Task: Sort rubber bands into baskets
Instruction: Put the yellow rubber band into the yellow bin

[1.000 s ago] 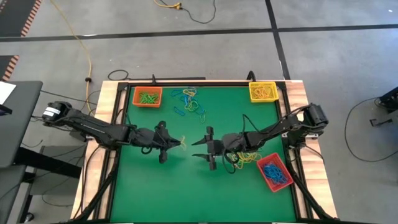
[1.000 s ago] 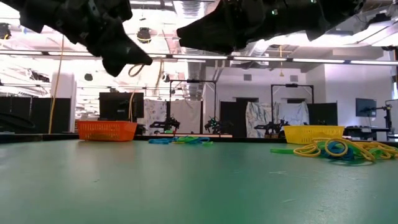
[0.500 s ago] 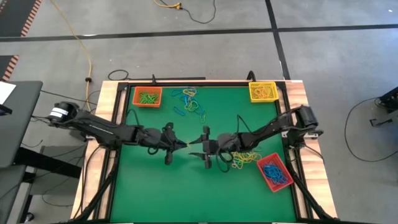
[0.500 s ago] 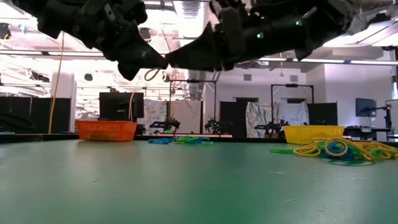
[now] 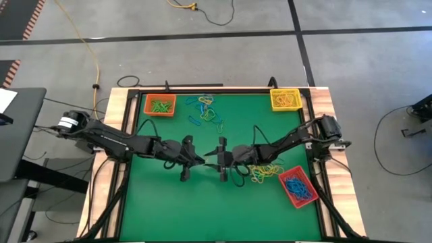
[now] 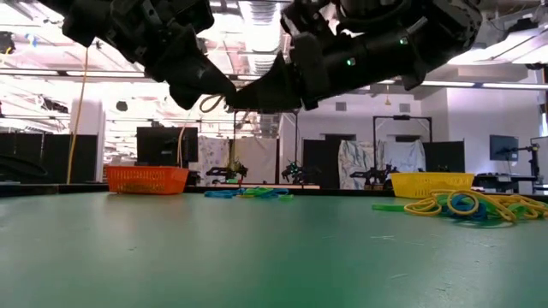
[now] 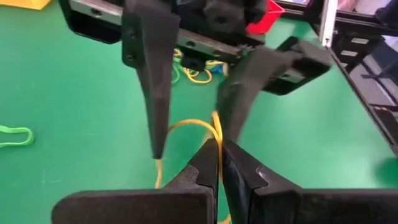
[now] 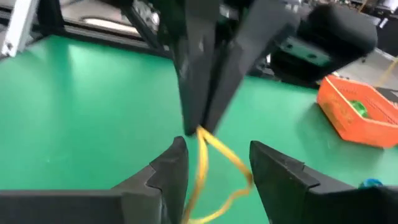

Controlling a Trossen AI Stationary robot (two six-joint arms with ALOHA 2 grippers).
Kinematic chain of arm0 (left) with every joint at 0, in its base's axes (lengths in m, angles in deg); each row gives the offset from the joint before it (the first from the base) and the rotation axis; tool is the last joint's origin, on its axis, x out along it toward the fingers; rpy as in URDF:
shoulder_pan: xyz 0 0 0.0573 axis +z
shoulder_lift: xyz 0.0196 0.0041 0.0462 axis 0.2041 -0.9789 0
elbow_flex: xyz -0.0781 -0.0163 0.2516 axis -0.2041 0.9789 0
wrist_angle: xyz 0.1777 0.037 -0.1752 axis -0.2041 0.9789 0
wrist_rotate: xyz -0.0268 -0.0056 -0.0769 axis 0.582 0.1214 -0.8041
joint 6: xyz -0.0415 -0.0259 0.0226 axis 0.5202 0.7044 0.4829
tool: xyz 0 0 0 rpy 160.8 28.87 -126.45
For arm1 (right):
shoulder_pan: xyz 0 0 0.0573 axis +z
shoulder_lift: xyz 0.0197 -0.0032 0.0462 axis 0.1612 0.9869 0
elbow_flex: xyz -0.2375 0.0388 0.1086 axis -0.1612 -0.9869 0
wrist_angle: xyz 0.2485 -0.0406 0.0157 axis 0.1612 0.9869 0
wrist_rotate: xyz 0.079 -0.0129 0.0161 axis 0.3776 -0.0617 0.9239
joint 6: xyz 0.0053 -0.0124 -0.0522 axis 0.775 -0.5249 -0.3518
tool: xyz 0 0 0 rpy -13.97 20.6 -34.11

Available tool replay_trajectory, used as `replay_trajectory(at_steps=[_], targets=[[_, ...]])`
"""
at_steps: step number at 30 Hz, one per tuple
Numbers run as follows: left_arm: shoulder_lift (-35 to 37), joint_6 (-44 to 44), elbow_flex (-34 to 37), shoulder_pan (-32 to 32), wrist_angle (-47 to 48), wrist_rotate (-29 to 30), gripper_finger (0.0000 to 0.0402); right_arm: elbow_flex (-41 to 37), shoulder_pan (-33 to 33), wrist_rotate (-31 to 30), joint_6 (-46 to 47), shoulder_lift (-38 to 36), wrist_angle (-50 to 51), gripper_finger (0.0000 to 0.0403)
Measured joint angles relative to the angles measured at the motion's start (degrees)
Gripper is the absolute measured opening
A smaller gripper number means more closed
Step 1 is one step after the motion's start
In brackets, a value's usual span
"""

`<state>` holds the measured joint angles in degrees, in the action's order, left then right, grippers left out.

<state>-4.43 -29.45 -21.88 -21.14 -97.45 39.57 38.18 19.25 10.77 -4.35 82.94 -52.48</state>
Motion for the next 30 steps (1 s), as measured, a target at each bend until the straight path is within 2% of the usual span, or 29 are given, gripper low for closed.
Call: replay_trajectory(at_steps=[6,18,24,30], targets=[[0.01,0.04,0.04,-0.02,0.20,-0.69,0.0000,-0.02,0.00,-0.98,-0.09,-0.02,0.94,0.0146],[0.03,0.15,0.09,-0.02,0.24,-0.66,0.0000,-0.02,0.09,-0.98,-1.96,-0.02,1.19,0.0017],[0.06,0.03,0.10,-0.28,0.66,-0.33,0.0006,-0.02,0.09,-2.03,-1.95,-0.02,1.18,0.0016],[0.06,-1.43,0.11,-2.29,2.19,4.59,0.0068,-0.02,-0.02,-6.41,-1.95,-0.02,1.90,0.0015]])
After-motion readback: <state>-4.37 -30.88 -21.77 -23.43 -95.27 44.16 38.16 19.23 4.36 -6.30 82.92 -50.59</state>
